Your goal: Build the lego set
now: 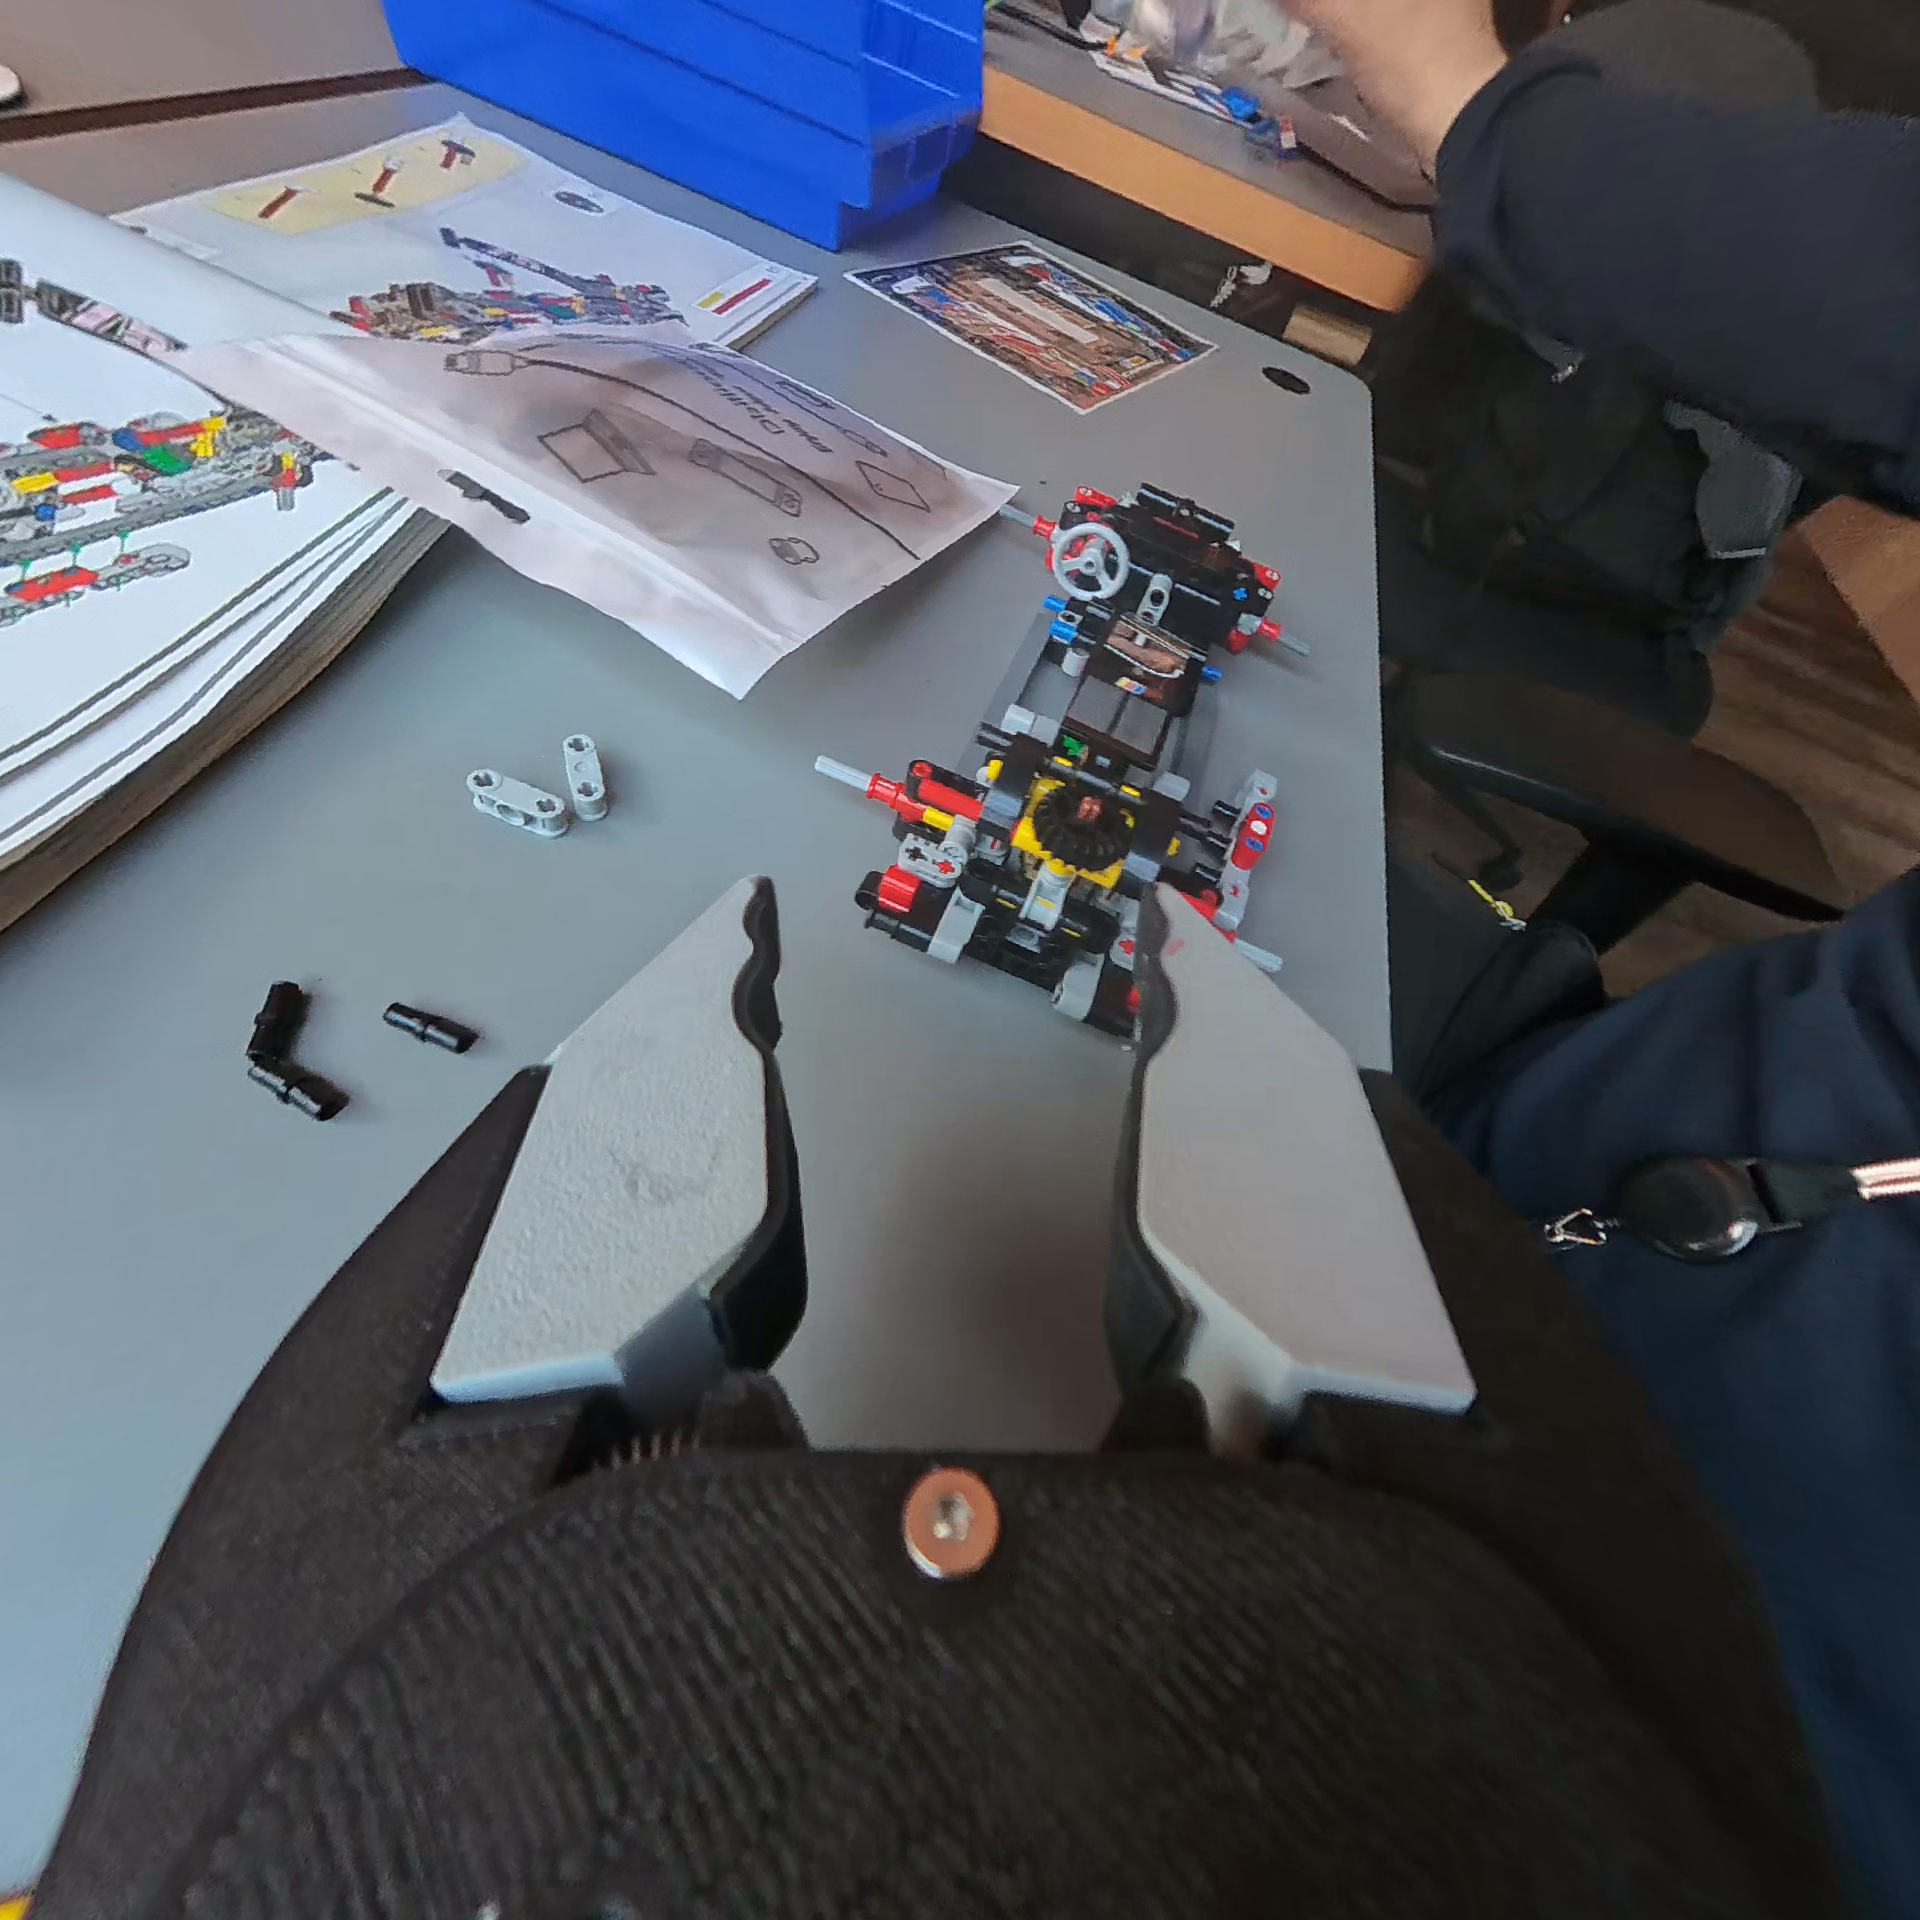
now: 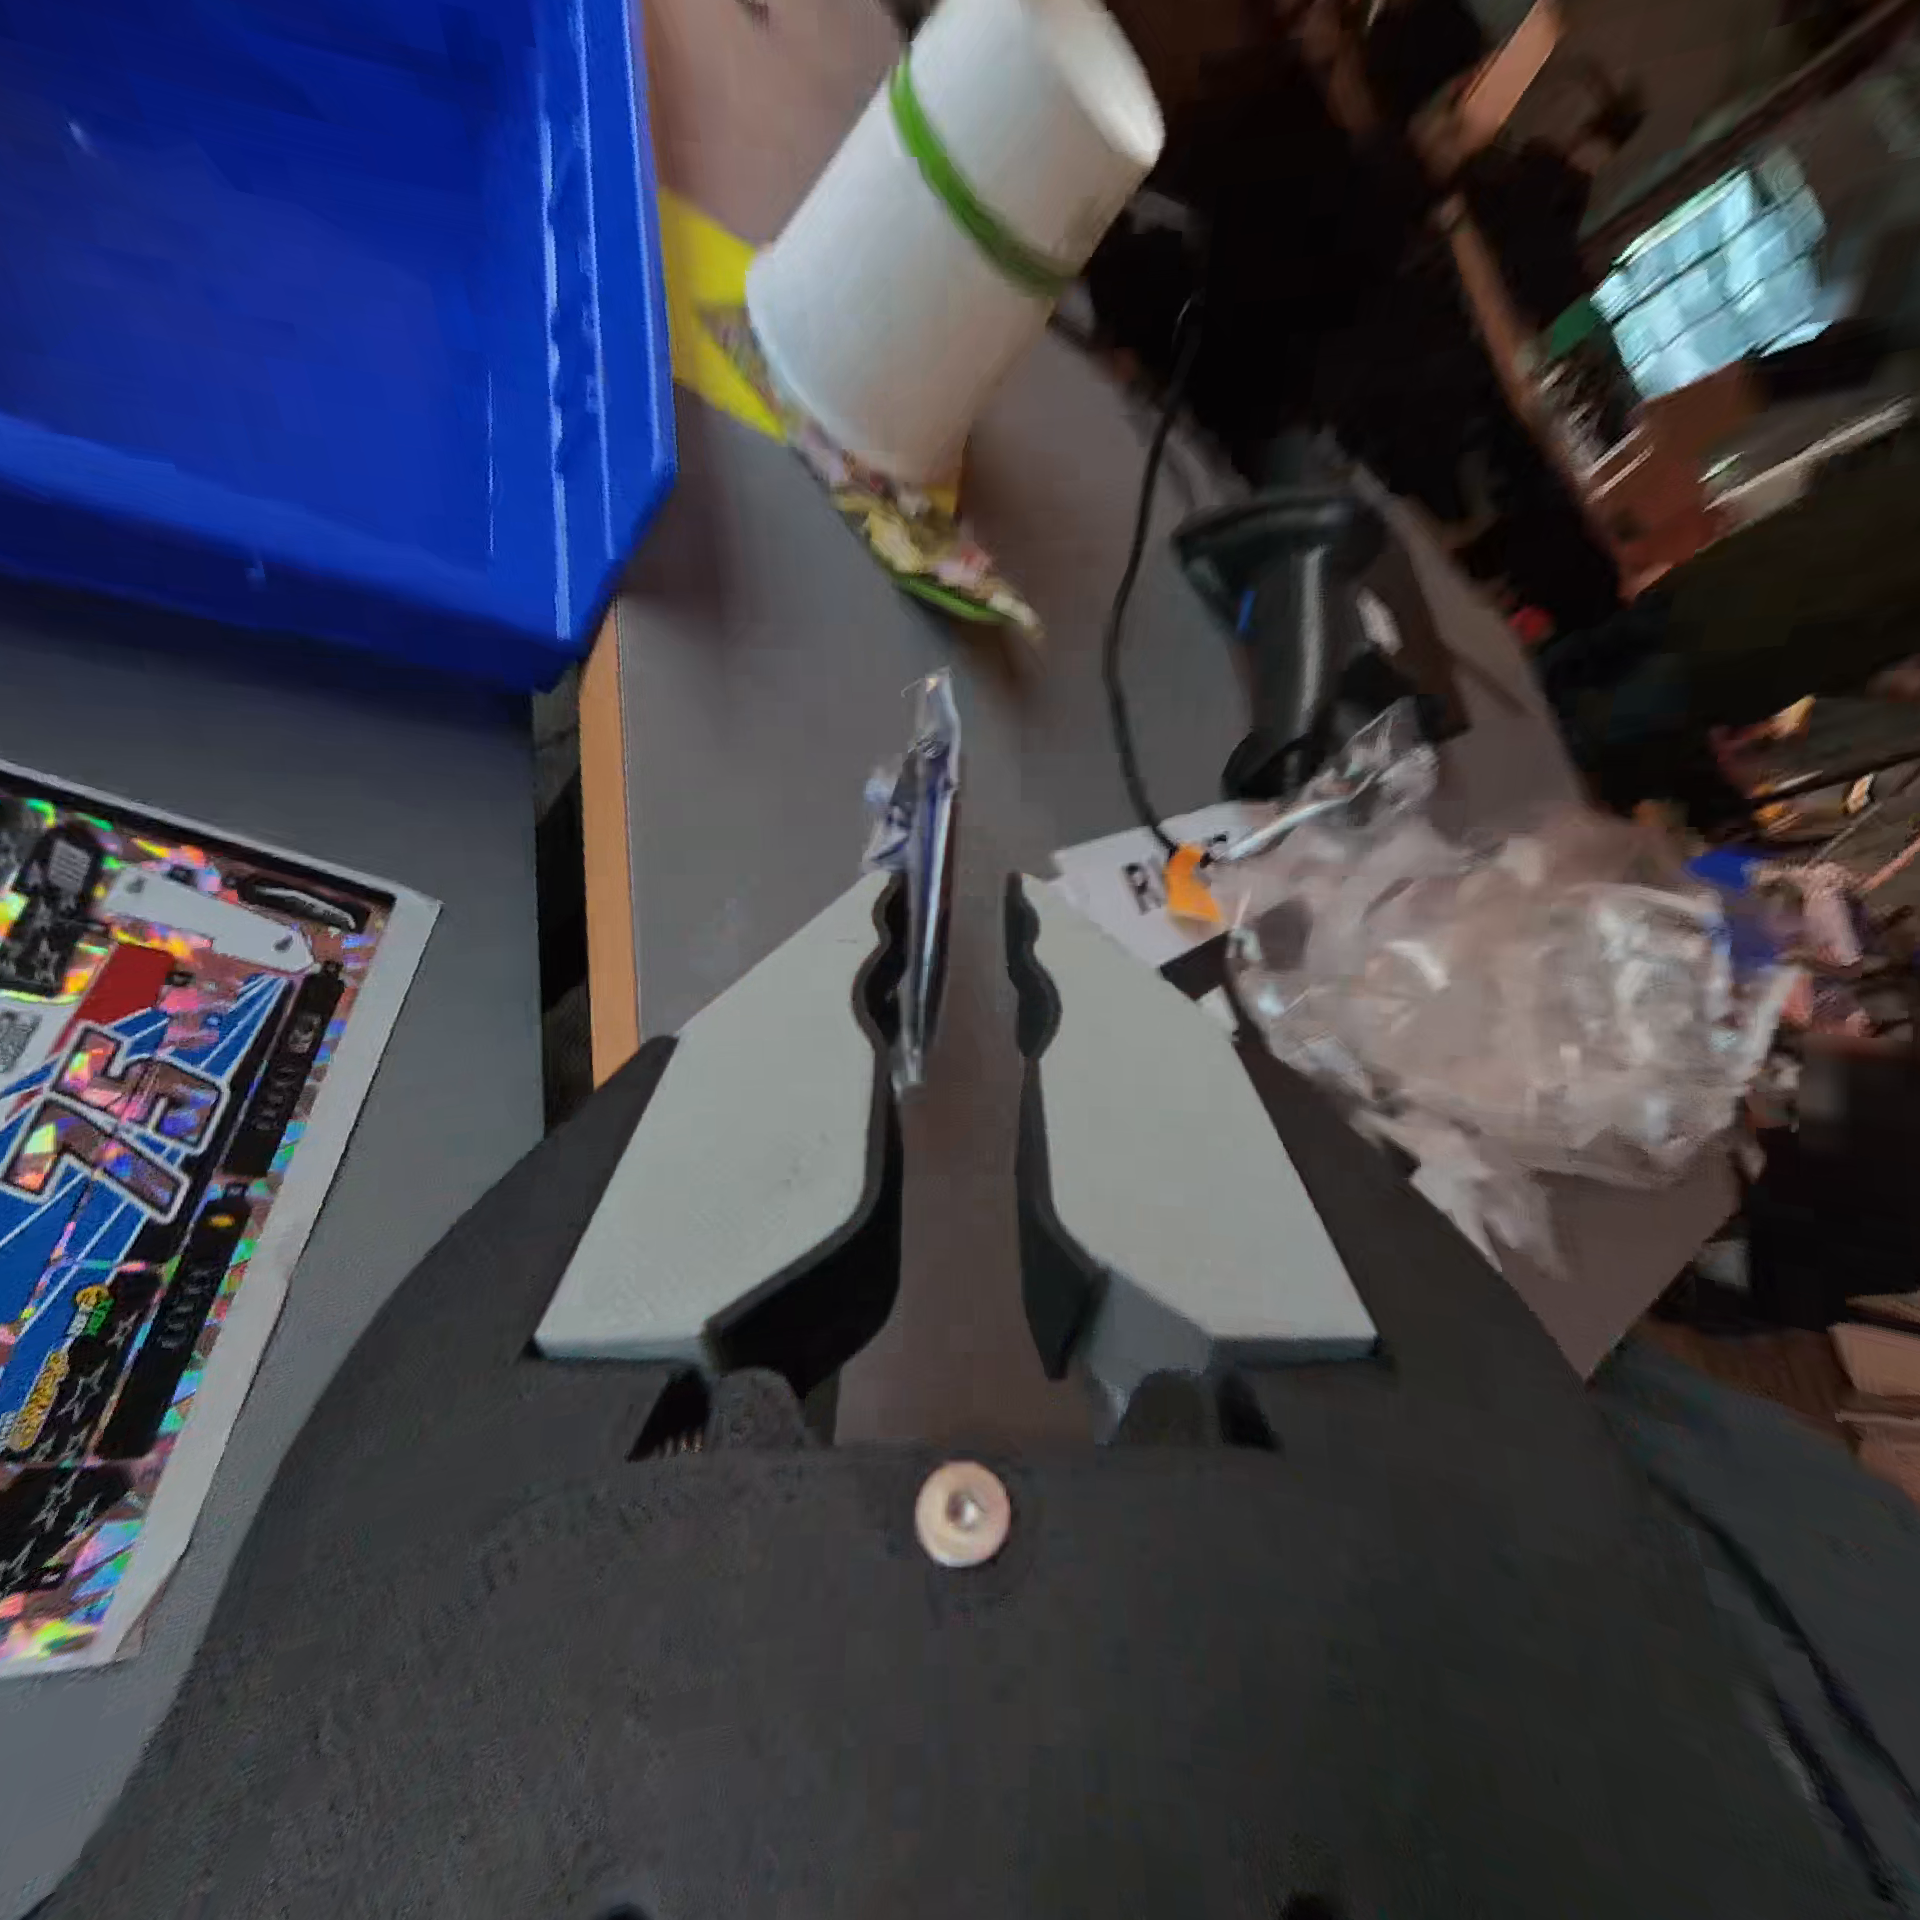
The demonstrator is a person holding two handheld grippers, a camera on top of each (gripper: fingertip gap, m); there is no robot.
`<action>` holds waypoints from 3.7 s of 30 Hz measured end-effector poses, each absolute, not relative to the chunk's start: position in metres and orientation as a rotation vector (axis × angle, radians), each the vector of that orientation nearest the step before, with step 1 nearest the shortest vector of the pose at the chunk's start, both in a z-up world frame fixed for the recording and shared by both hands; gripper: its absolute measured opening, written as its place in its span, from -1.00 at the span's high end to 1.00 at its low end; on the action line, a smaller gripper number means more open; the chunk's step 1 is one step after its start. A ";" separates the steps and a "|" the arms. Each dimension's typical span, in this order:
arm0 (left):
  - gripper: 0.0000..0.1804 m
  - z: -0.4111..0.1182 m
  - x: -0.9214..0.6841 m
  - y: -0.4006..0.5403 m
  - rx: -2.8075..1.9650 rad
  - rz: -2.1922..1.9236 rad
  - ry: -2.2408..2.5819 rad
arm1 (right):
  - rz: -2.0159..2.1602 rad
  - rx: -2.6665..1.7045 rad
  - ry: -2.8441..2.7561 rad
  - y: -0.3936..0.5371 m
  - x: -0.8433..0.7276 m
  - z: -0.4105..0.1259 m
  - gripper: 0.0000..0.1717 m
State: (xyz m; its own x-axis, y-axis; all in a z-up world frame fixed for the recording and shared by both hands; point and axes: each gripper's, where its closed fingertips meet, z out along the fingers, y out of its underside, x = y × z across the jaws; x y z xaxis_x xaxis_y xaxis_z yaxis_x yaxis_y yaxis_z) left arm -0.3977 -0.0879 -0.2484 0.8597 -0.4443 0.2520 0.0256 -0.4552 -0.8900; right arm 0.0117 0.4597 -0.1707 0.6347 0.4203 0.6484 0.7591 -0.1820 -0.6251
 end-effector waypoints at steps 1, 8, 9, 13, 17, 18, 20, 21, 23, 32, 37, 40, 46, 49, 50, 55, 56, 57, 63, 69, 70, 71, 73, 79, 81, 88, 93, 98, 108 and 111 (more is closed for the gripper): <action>0.25 -0.249 -0.400 -0.086 -1.986 -0.573 0.283 | -0.383 -1.898 -0.943 0.464 0.015 -0.184 0.65; 0.20 -0.258 -0.427 -0.065 -2.146 -0.299 0.309 | -0.058 -1.846 -0.927 0.414 -0.023 -0.166 0.65; 0.20 -0.257 -0.428 -0.059 -2.161 -0.228 0.364 | -0.013 -1.841 -0.951 0.401 -0.032 -0.167 0.64; 0.19 -0.248 -0.430 -0.028 -2.119 0.096 0.604 | 0.082 -1.796 -1.058 0.350 -0.058 -0.171 0.65; 0.19 -0.250 -0.418 -0.006 -2.122 0.212 0.793 | 0.179 -1.783 -1.108 0.311 -0.073 -0.175 0.65; 0.20 -0.251 -0.415 -0.002 -2.127 0.225 0.829 | 0.204 -1.784 -1.113 0.304 -0.075 -0.175 0.64; 0.22 -0.256 -0.410 0.007 -2.144 0.244 0.888 | 0.265 -1.781 -1.116 0.291 -0.079 -0.173 0.63; 0.22 -0.259 -0.408 0.011 -2.158 0.257 0.912 | 0.297 -1.775 -1.114 0.285 -0.082 -0.170 0.63; 0.25 -0.266 -0.408 0.018 -2.180 0.299 0.953 | 0.361 -1.759 -1.114 0.273 -0.088 -0.163 0.62; 1.00 -0.225 -0.412 0.054 -2.008 0.680 0.960 | 0.549 -1.644 -1.267 0.205 -0.132 -0.144 0.58; 1.00 -0.170 -0.404 0.086 -1.968 0.665 0.839 | 0.563 -1.509 -1.450 0.148 -0.188 -0.143 0.32; 1.00 -0.149 -0.394 0.095 -1.921 0.683 0.863 | 0.395 -1.400 -1.527 0.137 -0.221 -0.147 0.24; 1.00 -0.131 -0.371 0.093 -1.877 0.695 0.870 | 0.360 -1.421 -1.694 0.114 -0.281 -0.182 0.04; 1.00 -0.123 -0.361 0.091 -1.858 0.692 0.860 | 0.281 -1.454 -1.725 0.110 -0.302 -0.203 0.27; 1.00 -0.119 -0.357 0.090 -1.841 0.688 0.860 | 0.177 -1.458 -1.713 0.120 -0.303 -0.207 0.58; 1.00 -0.109 -0.338 0.079 -1.822 0.646 0.867 | -0.074 -1.394 -1.640 0.148 -0.295 -0.191 0.95; 0.99 -0.107 -0.335 0.074 -1.840 0.604 0.848 | -0.086 -1.374 -1.613 0.151 -0.291 -0.182 0.96; 0.96 -0.103 -0.329 0.067 -1.846 0.539 0.821 | -0.098 -1.348 -1.587 0.154 -0.287 -0.173 0.95; 0.43 -0.085 -0.334 -0.004 -1.848 0.226 0.605 | -0.160 -1.327 -1.397 0.187 -0.214 -0.120 0.96; 0.46 -0.161 -0.401 -0.065 -1.985 0.121 0.392 | -0.368 -1.443 -1.106 0.277 -0.073 -0.079 0.96; 0.47 -0.178 -0.413 -0.071 -2.025 0.103 0.345 | -0.421 -1.469 -1.069 0.295 -0.050 -0.077 0.96; 0.46 -0.194 -0.422 -0.077 -2.061 0.062 0.296 | -0.480 -1.484 -1.038 0.314 -0.030 -0.074 0.96; 0.47 -0.216 -0.435 -0.083 -2.098 -0.008 0.210 | -0.622 -1.510 -0.984 0.355 0.005 -0.066 0.96; 0.48 -0.242 -0.456 -0.078 -2.083 -0.011 0.111 | -0.932 -1.855 -0.904 0.471 0.081 -0.106 0.55; 0.48 -0.249 -0.457 -0.078 -2.081 -0.029 0.098 | -0.867 -2.030 -0.915 0.475 0.083 -0.144 0.38; 0.49 -0.259 -0.456 -0.083 -2.064 -0.049 0.138 | -0.394 -1.958 -1.004 0.408 -0.016 -0.180 0.52; 0.49 -0.257 -0.445 -0.083 -2.037 -0.091 0.203 | 0.333 -1.849 -1.217 0.295 -0.140 -0.210 0.64; 0.49 -0.258 -0.433 -0.085 -2.042 -0.196 0.264 | 1.010 -1.552 -1.524 0.155 -0.230 -0.218 0.72; 0.45 -0.252 -0.419 -0.089 -1.995 -0.326 0.321 | 1.090 -1.260 -1.869 0.019 -0.270 -0.218 0.54; 0.46 -0.252 -0.410 -0.090 -1.990 -0.372 0.361 | 0.948 -1.181 -1.998 -0.007 -0.284 -0.230 0.49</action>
State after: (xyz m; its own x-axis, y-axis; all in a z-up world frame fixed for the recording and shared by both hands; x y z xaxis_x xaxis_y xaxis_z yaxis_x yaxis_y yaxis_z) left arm -0.4101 -0.0903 -0.2518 0.9067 -0.4093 0.1015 -0.0894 -0.4217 -0.9023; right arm -0.2840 -0.0067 -0.2296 -0.4047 0.9019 0.1508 0.4532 0.3410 -0.8236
